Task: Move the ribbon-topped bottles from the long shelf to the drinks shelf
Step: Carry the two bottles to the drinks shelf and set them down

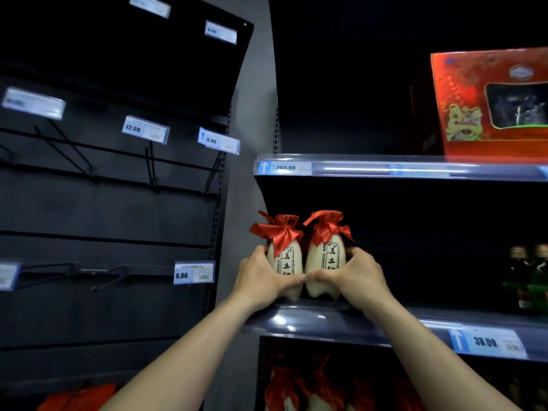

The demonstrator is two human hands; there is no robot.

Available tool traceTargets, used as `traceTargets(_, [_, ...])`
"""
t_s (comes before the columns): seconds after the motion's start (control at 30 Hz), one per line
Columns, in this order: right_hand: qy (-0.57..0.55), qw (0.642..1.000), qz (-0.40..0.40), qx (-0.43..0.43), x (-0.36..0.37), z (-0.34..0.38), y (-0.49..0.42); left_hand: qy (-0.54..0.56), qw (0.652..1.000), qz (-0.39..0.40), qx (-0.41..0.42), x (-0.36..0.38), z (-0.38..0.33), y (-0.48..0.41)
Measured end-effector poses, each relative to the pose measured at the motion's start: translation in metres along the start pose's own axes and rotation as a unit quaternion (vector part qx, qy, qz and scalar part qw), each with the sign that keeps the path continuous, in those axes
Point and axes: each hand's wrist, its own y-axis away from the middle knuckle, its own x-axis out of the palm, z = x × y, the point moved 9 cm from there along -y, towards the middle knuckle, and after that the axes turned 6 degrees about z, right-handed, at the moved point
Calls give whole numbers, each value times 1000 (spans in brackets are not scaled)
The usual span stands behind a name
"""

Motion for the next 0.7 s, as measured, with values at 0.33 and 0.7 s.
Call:
traceTargets(0.33, [8, 997, 76, 4, 16, -9, -4, 40, 997, 67, -18, 5, 15, -4])
traceTargets(0.7, [-44, 986, 163, 1, 15, -21, -7, 164, 978, 130, -17, 3, 29, 0])
